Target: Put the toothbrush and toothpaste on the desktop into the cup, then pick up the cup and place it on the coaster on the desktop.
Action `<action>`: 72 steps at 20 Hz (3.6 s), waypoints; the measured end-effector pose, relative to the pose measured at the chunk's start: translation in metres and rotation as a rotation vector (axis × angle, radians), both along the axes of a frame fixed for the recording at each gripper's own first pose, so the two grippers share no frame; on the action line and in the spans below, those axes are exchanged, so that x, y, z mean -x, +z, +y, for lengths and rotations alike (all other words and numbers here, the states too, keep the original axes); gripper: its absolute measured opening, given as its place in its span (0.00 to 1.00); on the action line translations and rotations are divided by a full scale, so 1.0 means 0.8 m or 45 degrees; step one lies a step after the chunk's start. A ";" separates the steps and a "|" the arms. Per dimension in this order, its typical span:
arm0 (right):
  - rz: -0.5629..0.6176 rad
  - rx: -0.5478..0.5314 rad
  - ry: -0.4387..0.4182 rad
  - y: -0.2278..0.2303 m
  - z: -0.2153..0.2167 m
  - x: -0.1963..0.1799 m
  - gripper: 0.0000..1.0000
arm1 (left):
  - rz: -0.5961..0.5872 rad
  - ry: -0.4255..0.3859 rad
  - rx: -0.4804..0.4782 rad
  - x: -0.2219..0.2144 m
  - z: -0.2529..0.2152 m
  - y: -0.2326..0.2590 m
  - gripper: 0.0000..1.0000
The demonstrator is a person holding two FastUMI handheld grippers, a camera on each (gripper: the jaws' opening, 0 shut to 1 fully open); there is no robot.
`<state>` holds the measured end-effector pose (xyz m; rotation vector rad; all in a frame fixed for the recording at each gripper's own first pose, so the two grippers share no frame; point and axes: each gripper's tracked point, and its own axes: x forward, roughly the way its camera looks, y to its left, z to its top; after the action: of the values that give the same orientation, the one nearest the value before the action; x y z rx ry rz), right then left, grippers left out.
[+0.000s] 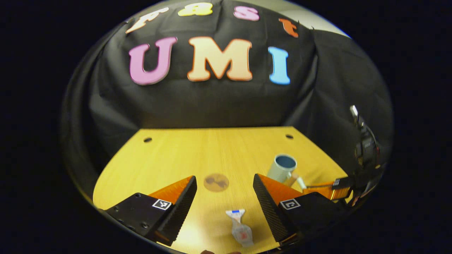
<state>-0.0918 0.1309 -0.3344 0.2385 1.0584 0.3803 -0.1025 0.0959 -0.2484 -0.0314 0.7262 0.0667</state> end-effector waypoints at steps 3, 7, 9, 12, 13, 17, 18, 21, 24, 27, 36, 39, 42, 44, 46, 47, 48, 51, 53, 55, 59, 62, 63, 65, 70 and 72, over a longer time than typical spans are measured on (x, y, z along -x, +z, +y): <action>-0.005 0.009 0.004 0.001 -0.005 0.000 0.09 | 0.216 -0.059 -0.027 0.025 -0.008 -0.072 0.95; 0.000 0.012 0.006 0.002 -0.010 0.003 0.09 | 0.390 -0.075 -0.024 0.051 -0.014 -0.120 0.95; -0.008 0.016 0.010 0.004 -0.012 0.001 0.09 | 0.443 -0.075 -0.026 0.056 -0.014 -0.135 0.94; -0.014 0.009 0.000 0.009 -0.015 0.001 0.09 | 0.486 -0.065 -0.046 0.059 -0.009 -0.149 0.94; -0.016 0.008 -0.002 0.009 -0.015 0.001 0.09 | 0.497 -0.060 -0.040 0.060 -0.010 -0.153 0.94; -0.026 0.009 -0.006 0.011 -0.016 0.003 0.09 | 0.552 -0.028 -0.002 0.071 -0.014 -0.171 0.84; -0.026 0.008 -0.006 0.012 -0.016 0.004 0.09 | 0.559 -0.019 0.013 0.075 -0.016 -0.174 0.82; -0.030 0.015 0.001 0.012 -0.019 0.002 0.09 | 0.562 -0.011 0.016 0.075 -0.019 -0.183 0.69; -0.046 0.008 -0.009 0.019 -0.021 -0.001 0.09 | 0.543 0.008 0.026 0.073 -0.011 -0.178 0.57; -0.061 -0.029 -0.042 0.028 -0.019 -0.010 0.09 | 0.515 0.048 0.065 0.068 -0.006 -0.178 0.17; -0.219 -0.077 -0.085 0.057 -0.015 -0.061 0.09 | 0.415 0.017 0.124 0.045 -0.016 -0.149 0.04; -0.334 -0.136 -0.141 0.081 -0.005 -0.102 0.09 | 0.373 0.019 0.159 0.041 -0.023 -0.132 0.04; -0.461 -0.135 -0.206 0.093 -0.007 -0.153 0.09 | 0.307 -0.001 0.183 0.036 -0.024 -0.108 0.04; -0.531 -0.141 -0.257 0.097 -0.006 -0.190 0.09 | 0.295 -0.001 0.170 0.038 -0.022 -0.096 0.04; -0.568 -0.168 -0.322 0.096 -0.005 -0.218 0.09 | 0.266 0.002 0.170 0.038 -0.022 -0.080 0.04; -0.586 -0.170 -0.356 0.093 -0.008 -0.233 0.09 | 0.262 0.004 0.171 0.041 -0.021 -0.073 0.04; -0.603 -0.169 -0.383 0.090 -0.011 -0.243 0.09 | 0.252 0.006 0.177 0.041 -0.021 -0.067 0.04; -0.638 -0.139 -0.418 0.074 -0.020 -0.264 0.09 | 0.231 0.017 0.190 0.044 -0.020 -0.052 0.04; -0.656 -0.142 -0.430 0.071 -0.017 -0.274 0.09 | 0.221 0.019 0.192 0.048 -0.019 -0.046 0.04; -0.699 -0.095 -0.423 0.063 -0.021 -0.283 0.09 | 0.204 0.017 0.189 0.049 -0.017 -0.041 0.04; -0.662 -0.030 -0.365 0.024 -0.007 -0.270 0.08 | 0.203 0.009 0.206 0.050 -0.020 -0.041 0.04; -0.630 -0.005 -0.351 0.009 -0.004 -0.260 0.08 | 0.200 0.020 0.182 0.041 -0.013 -0.041 0.04; -0.609 -0.003 -0.351 0.004 -0.004 -0.256 0.09 | 0.193 0.020 0.173 0.035 -0.011 -0.039 0.04; -0.591 0.019 -0.355 -0.002 -0.009 -0.253 0.09 | 0.179 0.013 0.176 0.027 -0.011 -0.034 0.04; -0.526 0.013 -0.326 -0.005 -0.010 -0.227 0.23 | 0.145 0.004 0.170 0.009 -0.015 -0.026 0.03; -0.515 0.003 -0.306 0.003 -0.013 -0.216 0.34 | 0.135 -0.021 0.189 0.002 -0.025 -0.023 0.04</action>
<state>0.0813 0.1204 -0.3319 0.2702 0.6239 0.1983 -0.1038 0.0759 -0.2668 -0.1646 0.8362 -0.0016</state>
